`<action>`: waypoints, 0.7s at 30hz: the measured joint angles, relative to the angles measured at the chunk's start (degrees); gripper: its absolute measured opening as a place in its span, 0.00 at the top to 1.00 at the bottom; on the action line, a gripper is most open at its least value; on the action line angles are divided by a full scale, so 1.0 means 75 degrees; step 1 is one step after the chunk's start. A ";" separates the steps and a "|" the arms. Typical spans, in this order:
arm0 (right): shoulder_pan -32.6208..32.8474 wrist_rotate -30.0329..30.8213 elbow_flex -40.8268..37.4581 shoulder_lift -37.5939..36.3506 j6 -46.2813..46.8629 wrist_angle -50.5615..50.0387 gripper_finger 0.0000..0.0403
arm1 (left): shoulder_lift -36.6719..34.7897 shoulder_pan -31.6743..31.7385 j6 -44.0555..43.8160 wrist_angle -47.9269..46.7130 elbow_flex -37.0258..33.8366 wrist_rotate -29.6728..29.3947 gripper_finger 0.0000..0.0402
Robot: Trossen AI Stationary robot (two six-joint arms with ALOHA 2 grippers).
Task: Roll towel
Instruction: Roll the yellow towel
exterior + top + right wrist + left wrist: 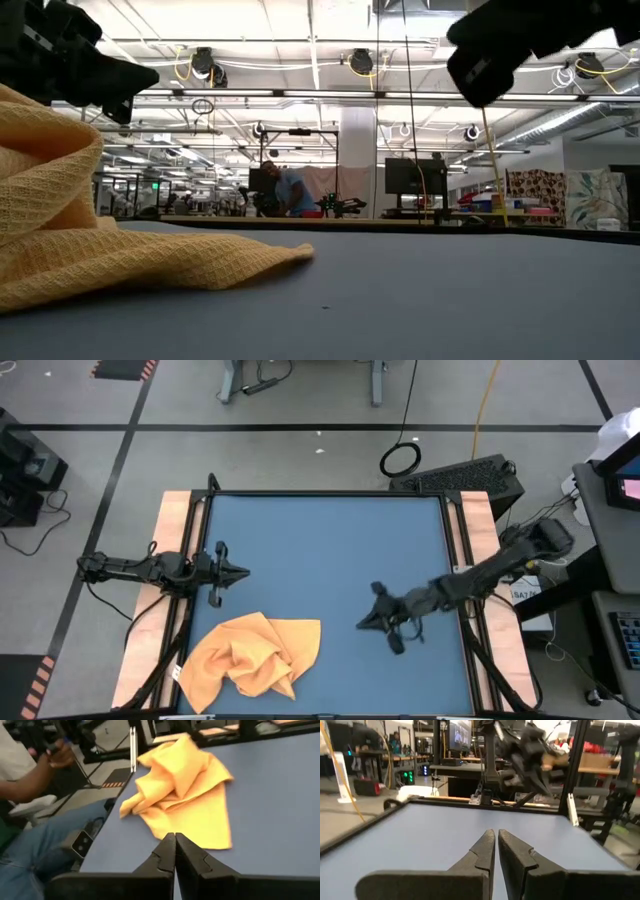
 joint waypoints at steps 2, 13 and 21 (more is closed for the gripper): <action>0.0203 0.0409 0.0016 0.0774 0.0145 0.0721 0.97 | -0.0001 0.0000 -0.0367 0.0001 -0.0001 -0.0007 0.92; -0.0226 0.0955 0.2915 0.4234 0.0634 -0.0930 0.67 | 0.0032 -0.0003 -0.0632 0.0029 0.0000 -0.0344 0.92; -0.0576 0.0933 0.4242 0.5462 0.0300 -0.1433 0.53 | 0.0035 -0.0169 -0.0639 0.0168 0.0001 -0.0353 0.92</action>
